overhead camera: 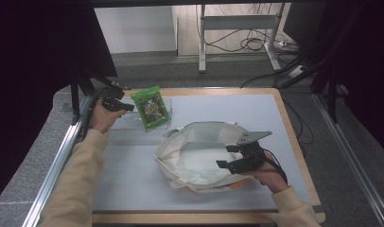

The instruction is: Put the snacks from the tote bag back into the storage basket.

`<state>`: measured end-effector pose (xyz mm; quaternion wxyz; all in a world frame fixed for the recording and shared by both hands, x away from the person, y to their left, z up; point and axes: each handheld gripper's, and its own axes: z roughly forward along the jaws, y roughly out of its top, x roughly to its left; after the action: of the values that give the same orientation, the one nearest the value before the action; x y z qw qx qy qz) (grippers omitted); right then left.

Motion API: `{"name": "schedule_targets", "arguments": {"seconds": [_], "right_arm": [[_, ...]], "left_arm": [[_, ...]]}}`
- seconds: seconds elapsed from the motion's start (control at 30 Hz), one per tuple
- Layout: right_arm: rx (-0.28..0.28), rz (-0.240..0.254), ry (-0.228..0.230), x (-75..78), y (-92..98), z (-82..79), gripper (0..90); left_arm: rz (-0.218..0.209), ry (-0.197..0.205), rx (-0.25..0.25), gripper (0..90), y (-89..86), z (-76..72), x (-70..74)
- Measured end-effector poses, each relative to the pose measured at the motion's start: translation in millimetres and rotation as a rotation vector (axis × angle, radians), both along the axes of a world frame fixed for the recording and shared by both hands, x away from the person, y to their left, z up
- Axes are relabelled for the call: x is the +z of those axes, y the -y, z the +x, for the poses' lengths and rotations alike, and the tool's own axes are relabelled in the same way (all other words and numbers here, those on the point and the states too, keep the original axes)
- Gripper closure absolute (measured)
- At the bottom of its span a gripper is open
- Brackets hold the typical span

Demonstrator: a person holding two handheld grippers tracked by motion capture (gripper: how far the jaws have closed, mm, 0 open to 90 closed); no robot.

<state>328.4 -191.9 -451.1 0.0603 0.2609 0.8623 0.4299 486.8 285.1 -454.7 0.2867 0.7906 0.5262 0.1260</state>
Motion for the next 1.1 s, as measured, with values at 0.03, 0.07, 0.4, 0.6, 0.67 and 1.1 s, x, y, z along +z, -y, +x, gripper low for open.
{"name": "schedule_targets", "arguments": {"seconds": [0.03,0.07,0.4,0.6,0.67,1.1], "right_arm": [[0.000,0.000,0.000,0.1,0.2,0.0,27.5],[0.000,0.000,0.000,0.2,0.6,-0.1,27.5],[-0.014,0.003,0.009,0.3,3.7,0.7,27.5],[-0.017,0.005,0.008,0.5,4.5,0.9,27.5],[-0.018,0.004,0.008,0.4,4.9,0.8,27.5],[-0.024,0.006,0.006,0.3,9.0,1.1,27.5]], "left_arm": [[-0.001,-0.008,0.002,90.0,1.2,2.2,-2.3],[-0.001,-0.013,0.006,90.0,2.5,4.0,-3.9],[0.009,-0.030,0.033,90.0,16.4,19.7,-8.4],[-0.007,-0.066,0.065,90.0,22.5,34.1,-6.5],[-0.006,-0.067,0.066,90.0,26.0,37.4,-6.8],[0.020,-0.084,0.071,90.0,32.6,45.3,-18.3]]}}
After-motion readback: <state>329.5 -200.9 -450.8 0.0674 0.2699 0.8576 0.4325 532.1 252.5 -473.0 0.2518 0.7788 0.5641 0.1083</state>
